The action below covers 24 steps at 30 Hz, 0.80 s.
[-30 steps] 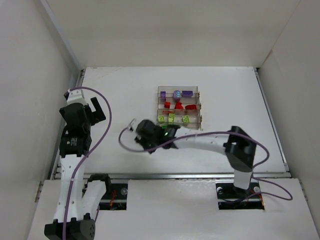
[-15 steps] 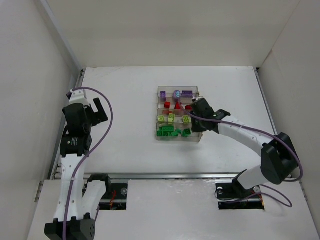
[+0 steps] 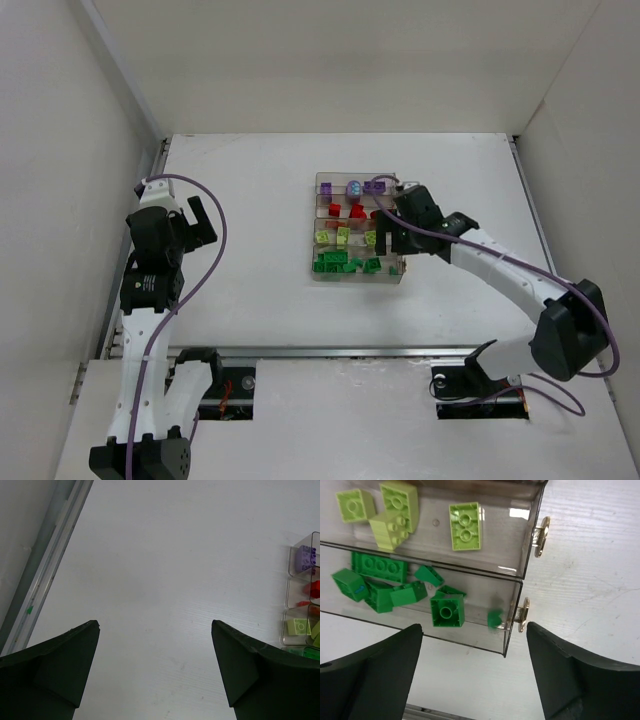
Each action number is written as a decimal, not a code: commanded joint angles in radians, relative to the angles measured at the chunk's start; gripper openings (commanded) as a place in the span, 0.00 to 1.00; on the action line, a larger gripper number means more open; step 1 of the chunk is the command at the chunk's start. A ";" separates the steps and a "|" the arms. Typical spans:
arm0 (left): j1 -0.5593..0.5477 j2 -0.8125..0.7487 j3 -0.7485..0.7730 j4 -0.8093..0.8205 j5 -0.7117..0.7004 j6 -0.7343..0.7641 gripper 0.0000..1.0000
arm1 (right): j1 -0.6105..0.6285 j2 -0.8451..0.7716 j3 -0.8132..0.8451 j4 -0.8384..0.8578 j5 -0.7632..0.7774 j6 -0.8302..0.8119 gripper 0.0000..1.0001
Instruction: Sort the legos into containers by color
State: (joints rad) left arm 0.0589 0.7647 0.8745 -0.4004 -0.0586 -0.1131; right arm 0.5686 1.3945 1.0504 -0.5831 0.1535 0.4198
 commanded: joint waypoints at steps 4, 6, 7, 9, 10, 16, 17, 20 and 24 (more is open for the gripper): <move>0.004 -0.005 -0.005 0.044 0.009 0.003 0.93 | -0.070 -0.190 0.200 -0.093 0.053 -0.035 0.98; 0.004 -0.005 -0.005 0.044 0.009 0.003 0.93 | -0.116 -0.268 0.274 -0.103 0.084 -0.044 1.00; 0.004 -0.005 -0.005 0.044 0.009 0.003 0.93 | -0.133 -0.293 0.295 -0.103 0.102 -0.044 1.00; 0.004 -0.005 -0.005 0.044 0.009 0.003 0.93 | -0.186 -0.334 0.333 -0.103 0.150 -0.067 1.00; 0.004 -0.005 -0.005 0.044 0.009 0.003 0.93 | -0.203 -0.359 0.333 -0.103 0.164 -0.102 1.00; 0.004 -0.005 -0.014 0.044 0.009 0.003 0.93 | -0.335 -0.333 0.358 -0.213 0.437 -0.089 1.00; 0.004 -0.014 -0.014 0.044 0.009 0.003 0.93 | -0.348 -0.348 0.349 -0.213 0.475 -0.040 1.00; 0.004 -0.015 -0.023 0.044 0.009 0.003 0.93 | -0.348 -0.419 0.266 -0.147 0.599 -0.029 1.00; 0.004 -0.015 -0.023 0.044 0.009 0.003 0.93 | -0.348 -0.570 0.166 0.029 0.516 -0.125 1.00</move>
State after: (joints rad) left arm 0.0589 0.7635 0.8570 -0.3927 -0.0559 -0.1131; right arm 0.2222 0.9386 1.2358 -0.7067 0.6518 0.3542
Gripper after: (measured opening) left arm 0.928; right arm 0.998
